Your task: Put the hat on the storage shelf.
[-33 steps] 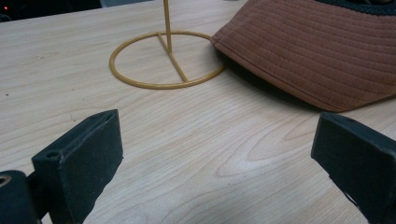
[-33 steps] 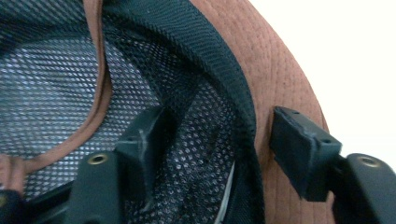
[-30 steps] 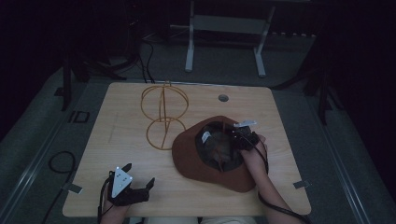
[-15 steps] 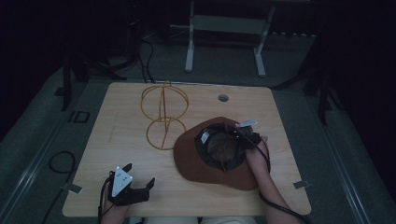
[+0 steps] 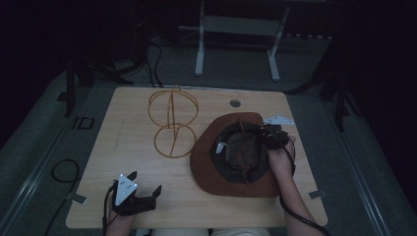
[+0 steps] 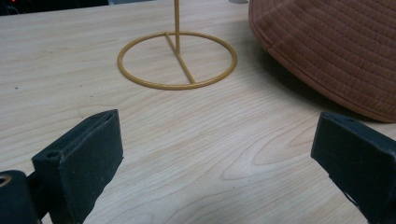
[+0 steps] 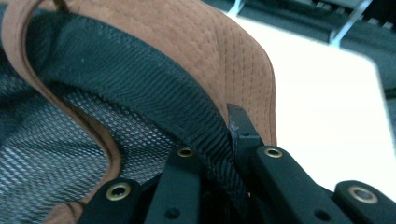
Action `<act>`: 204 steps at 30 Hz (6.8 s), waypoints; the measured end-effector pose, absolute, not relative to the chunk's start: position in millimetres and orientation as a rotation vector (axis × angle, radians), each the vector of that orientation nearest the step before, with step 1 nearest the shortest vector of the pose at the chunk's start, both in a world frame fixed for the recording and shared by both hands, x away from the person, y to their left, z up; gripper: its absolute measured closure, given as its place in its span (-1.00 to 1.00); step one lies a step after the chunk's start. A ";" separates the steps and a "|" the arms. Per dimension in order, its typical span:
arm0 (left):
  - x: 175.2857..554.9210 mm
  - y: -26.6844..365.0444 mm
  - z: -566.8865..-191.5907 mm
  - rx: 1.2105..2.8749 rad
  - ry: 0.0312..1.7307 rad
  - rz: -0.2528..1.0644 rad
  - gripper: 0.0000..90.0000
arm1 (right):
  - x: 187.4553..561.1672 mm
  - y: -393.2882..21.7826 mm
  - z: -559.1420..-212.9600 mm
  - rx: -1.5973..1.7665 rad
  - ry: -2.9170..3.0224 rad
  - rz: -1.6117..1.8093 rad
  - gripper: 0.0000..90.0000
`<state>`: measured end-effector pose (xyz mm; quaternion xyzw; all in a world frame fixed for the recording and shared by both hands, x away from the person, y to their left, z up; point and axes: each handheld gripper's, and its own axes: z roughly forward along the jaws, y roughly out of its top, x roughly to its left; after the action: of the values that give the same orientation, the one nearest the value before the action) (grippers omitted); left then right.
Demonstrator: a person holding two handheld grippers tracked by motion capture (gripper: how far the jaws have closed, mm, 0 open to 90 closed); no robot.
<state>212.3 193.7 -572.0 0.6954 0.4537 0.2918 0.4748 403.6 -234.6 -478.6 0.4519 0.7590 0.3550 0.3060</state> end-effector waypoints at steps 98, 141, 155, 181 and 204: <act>308.9 9.2 -407.9 1.766 0.821 0.890 0.92 | 258.1 -272.9 -401.4 0.892 2.022 1.436 -0.15; 239.2 30.9 -396.8 1.458 0.105 0.655 0.90 | 263.3 -200.7 -409.3 0.492 2.247 1.991 -0.17; 242.2 29.9 -397.3 1.503 0.104 0.597 0.86 | 263.9 -197.2 -408.6 0.430 2.343 1.971 0.96; 253.9 68.8 -394.8 1.538 0.354 0.603 -0.34 | 271.1 -233.7 -391.0 0.510 2.209 1.994 0.96; 243.8 140.6 -473.0 1.678 0.632 0.715 -0.95 | 322.6 -275.0 -365.8 0.721 1.993 1.880 0.96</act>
<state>243.8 140.6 -473.0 0.7145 0.2691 0.3046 0.5695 322.6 -275.0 -365.8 0.2516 0.6951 0.6556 0.1538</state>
